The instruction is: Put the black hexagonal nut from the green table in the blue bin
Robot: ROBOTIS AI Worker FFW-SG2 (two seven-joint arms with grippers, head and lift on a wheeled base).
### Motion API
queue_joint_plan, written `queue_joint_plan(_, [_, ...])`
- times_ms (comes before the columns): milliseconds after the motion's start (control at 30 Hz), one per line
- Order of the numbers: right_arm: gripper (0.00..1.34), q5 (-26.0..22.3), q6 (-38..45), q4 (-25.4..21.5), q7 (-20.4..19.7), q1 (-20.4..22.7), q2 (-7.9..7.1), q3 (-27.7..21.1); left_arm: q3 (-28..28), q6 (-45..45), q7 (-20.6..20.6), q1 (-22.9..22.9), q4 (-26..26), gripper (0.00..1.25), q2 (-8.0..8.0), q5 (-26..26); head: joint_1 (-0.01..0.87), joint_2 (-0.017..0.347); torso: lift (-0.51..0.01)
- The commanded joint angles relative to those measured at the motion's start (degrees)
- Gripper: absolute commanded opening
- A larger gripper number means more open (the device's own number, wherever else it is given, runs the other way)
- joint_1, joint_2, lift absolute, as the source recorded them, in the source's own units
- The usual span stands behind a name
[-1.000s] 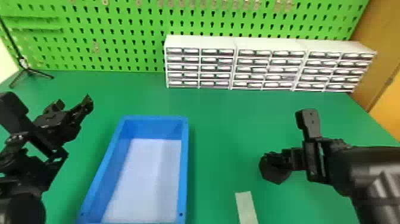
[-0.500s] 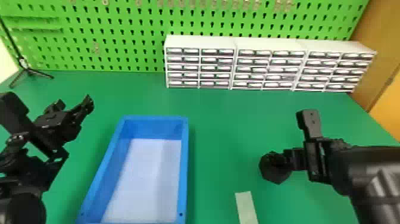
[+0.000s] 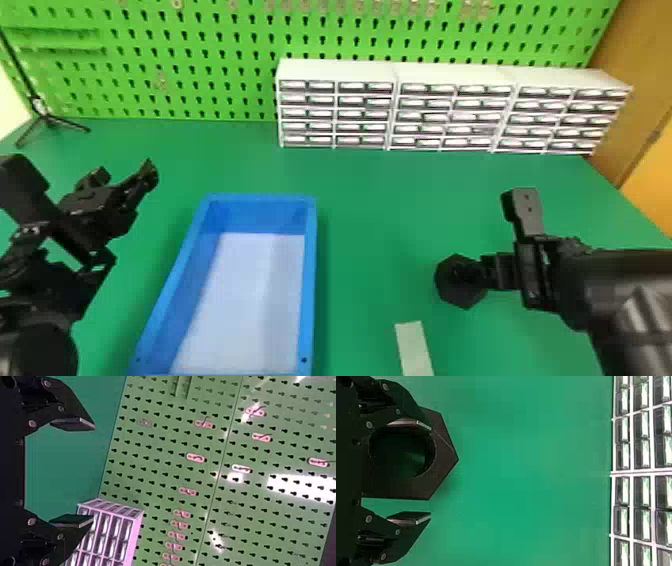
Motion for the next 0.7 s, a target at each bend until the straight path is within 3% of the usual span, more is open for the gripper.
queue_joint_plan(0, [0.85, 0.2, -0.2, 0.2, 0.0, -0.1, 0.00, 0.1, 0.0, 0.0, 0.0, 0.0, 0.0, 0.82, 0.00, 0.0, 0.692, 0.008, -0.097])
queue_joint_plan(667, [0.85, 0.5, -1.9, 2.5, 0.0, 0.1, 0.09, 0.5, 0.0, 0.0, 0.0, 0.0, 0.1, 0.82, 0.00, 0.0, 0.692, 0.008, -0.097])
